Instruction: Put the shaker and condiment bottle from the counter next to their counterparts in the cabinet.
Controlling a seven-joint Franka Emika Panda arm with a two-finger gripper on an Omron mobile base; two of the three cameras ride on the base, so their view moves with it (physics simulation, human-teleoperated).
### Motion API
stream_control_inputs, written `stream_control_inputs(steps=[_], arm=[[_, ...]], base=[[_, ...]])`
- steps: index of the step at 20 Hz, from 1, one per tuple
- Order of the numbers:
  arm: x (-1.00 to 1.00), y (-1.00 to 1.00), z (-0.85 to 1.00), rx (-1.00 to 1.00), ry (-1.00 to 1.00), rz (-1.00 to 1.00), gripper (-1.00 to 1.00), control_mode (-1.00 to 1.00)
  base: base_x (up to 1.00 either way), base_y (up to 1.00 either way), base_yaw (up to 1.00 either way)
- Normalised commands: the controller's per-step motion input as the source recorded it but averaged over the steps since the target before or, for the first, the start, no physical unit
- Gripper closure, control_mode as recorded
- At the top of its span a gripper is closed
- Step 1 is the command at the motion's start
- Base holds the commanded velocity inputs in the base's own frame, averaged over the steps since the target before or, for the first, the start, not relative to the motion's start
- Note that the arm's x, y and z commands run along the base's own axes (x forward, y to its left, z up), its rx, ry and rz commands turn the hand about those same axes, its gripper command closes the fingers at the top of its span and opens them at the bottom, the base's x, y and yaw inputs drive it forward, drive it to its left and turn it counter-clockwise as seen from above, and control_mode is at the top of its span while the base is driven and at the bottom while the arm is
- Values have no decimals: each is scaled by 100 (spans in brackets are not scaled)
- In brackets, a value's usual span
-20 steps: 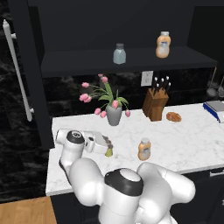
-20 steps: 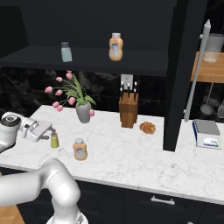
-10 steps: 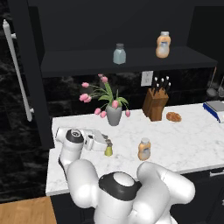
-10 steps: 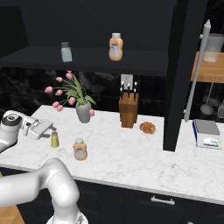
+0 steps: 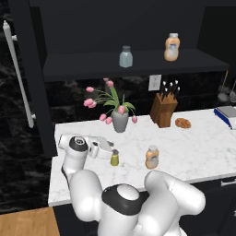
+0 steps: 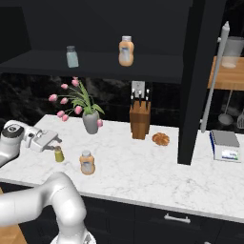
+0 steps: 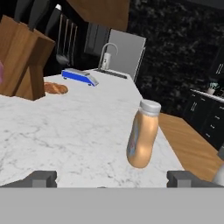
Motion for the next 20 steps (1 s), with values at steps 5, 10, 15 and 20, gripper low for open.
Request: stream_control_inputs(steps=[5, 10, 15, 20], arm=[[0, -8, -11, 0, 0, 0, -100, -100], [0, -1, -18, 0, 0, 0, -100, -100], [0, 0, -29, 0, 0, 0, -100, -100], [0, 0, -27, 0, 0, 0, -100, -100]], base=[[0, 0, 0], [0, 0, 0], [0, 0, 0], [0, 0, 0]])
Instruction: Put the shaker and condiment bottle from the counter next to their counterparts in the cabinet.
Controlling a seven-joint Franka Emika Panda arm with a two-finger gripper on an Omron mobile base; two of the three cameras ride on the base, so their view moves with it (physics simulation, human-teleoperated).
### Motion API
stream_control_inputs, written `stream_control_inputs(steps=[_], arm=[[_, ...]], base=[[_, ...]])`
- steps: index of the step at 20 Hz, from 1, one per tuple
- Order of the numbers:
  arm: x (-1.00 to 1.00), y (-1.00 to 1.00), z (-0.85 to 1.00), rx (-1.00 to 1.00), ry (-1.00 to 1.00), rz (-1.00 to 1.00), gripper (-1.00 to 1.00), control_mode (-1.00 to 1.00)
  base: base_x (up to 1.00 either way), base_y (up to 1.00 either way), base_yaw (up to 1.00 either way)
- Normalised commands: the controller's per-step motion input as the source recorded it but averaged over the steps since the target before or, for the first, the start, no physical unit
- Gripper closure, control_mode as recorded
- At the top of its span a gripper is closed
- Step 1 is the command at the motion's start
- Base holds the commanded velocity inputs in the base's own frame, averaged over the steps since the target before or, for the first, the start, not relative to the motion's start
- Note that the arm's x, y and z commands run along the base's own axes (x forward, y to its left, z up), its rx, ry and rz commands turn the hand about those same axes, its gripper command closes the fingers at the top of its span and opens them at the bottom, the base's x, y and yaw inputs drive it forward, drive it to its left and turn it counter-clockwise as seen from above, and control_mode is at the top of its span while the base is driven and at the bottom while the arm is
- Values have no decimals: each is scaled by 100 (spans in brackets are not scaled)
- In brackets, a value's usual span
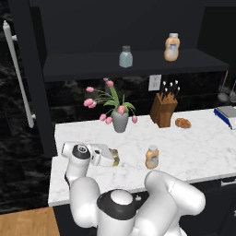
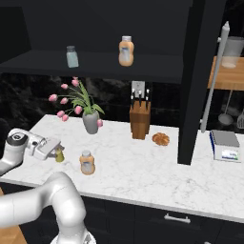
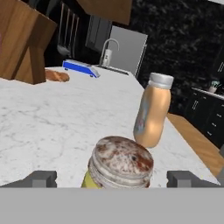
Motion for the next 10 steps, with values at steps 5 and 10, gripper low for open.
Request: stream_control_inputs(steps=[5, 10], arm=[[0, 0, -23, 0, 0, 0, 100, -100], [0, 0, -1, 0, 0, 0, 100, -100]], base=[[0, 0, 0], [0, 0, 0]])
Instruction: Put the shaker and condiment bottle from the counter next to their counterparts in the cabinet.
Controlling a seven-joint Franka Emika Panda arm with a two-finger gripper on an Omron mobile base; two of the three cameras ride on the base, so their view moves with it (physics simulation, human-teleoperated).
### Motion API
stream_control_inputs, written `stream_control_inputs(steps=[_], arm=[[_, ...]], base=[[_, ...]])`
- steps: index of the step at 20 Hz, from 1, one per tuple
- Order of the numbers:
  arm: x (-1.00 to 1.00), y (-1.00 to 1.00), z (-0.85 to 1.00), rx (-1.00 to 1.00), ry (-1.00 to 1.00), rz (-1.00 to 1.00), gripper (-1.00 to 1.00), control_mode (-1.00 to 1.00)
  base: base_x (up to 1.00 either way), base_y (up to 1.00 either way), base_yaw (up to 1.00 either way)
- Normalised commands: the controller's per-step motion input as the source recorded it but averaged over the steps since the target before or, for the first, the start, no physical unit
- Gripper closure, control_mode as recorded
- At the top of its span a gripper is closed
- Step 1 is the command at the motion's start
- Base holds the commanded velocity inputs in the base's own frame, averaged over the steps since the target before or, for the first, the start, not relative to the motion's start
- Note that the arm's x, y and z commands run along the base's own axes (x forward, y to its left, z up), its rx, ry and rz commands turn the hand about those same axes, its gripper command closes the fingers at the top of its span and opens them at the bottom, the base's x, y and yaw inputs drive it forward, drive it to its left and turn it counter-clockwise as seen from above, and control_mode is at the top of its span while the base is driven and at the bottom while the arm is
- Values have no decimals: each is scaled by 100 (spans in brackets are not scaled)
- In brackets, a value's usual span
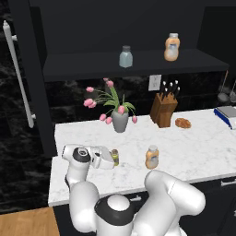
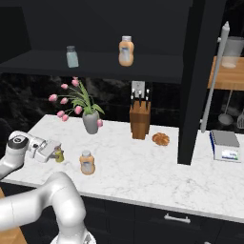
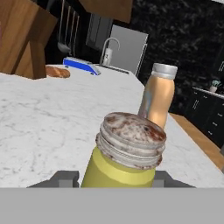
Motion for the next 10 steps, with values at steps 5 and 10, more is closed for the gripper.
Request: stream_control_inputs(steps=[5, 10], arm=[[0, 0, 31, 0, 0, 3, 100, -100], [-1, 0, 74, 0, 0, 16, 100, -100]], base=[[0, 0, 0], [0, 0, 0]])
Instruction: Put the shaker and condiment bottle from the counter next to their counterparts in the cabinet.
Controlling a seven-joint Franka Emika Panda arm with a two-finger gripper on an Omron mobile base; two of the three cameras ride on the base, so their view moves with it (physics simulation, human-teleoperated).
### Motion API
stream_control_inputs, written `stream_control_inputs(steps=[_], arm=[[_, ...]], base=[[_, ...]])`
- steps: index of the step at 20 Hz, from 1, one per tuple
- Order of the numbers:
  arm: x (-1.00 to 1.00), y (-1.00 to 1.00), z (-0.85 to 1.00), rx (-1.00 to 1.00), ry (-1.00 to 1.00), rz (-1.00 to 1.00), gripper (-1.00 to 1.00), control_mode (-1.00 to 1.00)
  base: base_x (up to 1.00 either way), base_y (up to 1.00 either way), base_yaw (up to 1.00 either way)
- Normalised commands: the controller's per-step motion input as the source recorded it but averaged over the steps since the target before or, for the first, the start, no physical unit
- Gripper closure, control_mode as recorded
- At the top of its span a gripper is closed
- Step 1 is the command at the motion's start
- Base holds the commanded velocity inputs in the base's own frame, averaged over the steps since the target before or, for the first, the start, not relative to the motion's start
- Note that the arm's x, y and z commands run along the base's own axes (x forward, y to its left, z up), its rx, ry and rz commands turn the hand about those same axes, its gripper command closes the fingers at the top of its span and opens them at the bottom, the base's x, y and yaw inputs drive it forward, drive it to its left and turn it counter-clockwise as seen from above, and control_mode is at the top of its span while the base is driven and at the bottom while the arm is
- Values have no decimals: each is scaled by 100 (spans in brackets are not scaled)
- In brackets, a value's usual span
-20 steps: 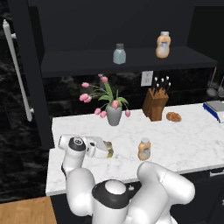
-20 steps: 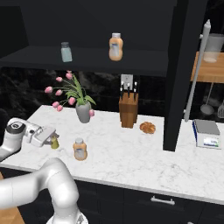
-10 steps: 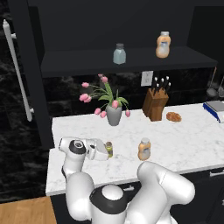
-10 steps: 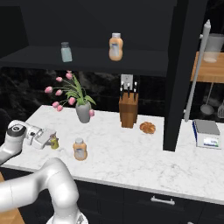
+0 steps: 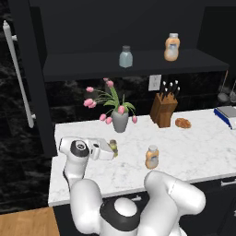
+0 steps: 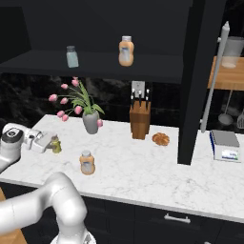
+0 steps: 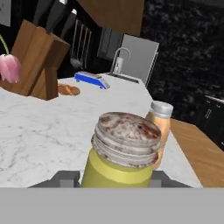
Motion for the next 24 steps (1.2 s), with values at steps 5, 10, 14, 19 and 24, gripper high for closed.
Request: stream_control_inputs(steps=[5, 10, 14, 19, 24], arm=[[-8, 0, 79, 0, 0, 20, 100, -100], [-16, 0, 72, 0, 0, 22, 100, -100], [-38, 0, 55, 0, 0, 29, 100, -100], [-40, 0, 49, 0, 0, 35, 100, -100], [-44, 0, 51, 0, 0, 34, 100, -100]], base=[[0, 0, 0], [0, 0, 0], [0, 0, 0], [0, 0, 0], [0, 0, 0]])
